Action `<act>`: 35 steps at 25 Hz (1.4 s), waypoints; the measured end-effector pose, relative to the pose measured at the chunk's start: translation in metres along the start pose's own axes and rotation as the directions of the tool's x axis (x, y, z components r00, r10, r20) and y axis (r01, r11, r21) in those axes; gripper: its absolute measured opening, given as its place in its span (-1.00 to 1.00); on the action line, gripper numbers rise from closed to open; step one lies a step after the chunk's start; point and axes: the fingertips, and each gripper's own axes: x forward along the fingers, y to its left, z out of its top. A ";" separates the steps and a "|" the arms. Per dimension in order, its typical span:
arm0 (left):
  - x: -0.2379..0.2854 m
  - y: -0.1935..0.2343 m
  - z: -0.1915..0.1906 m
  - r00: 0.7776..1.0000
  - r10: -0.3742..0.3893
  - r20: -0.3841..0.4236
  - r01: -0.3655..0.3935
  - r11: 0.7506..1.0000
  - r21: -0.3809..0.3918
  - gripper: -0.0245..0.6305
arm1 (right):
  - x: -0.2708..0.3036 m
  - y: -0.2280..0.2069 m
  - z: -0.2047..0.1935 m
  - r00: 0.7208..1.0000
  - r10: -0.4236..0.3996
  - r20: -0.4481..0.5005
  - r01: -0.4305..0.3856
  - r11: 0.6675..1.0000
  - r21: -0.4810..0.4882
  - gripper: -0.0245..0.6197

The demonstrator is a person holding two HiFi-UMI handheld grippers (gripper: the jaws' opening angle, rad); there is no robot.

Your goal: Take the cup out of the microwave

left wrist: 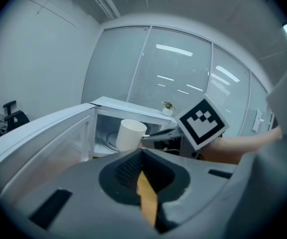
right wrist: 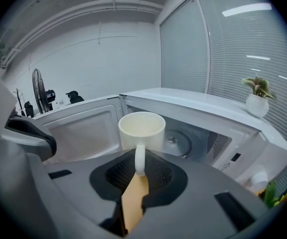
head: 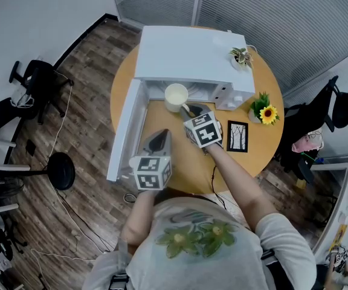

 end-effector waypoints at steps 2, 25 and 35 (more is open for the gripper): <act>-0.003 0.000 -0.001 1.000 0.006 0.002 -0.006 1.000 -0.001 -0.91 | -0.009 0.004 0.001 1.000 0.009 0.019 -0.009 1.000 -0.001 -0.74; -0.023 -0.025 0.006 0.999 -0.017 0.038 0.017 1.000 0.016 -0.92 | -0.116 0.045 0.011 0.980 0.046 0.196 -0.050 0.999 0.017 -0.74; -0.034 -0.027 0.004 0.999 -0.007 0.046 0.006 1.000 0.020 -0.92 | -0.143 0.053 0.002 0.976 0.037 0.214 -0.044 0.999 0.028 -0.74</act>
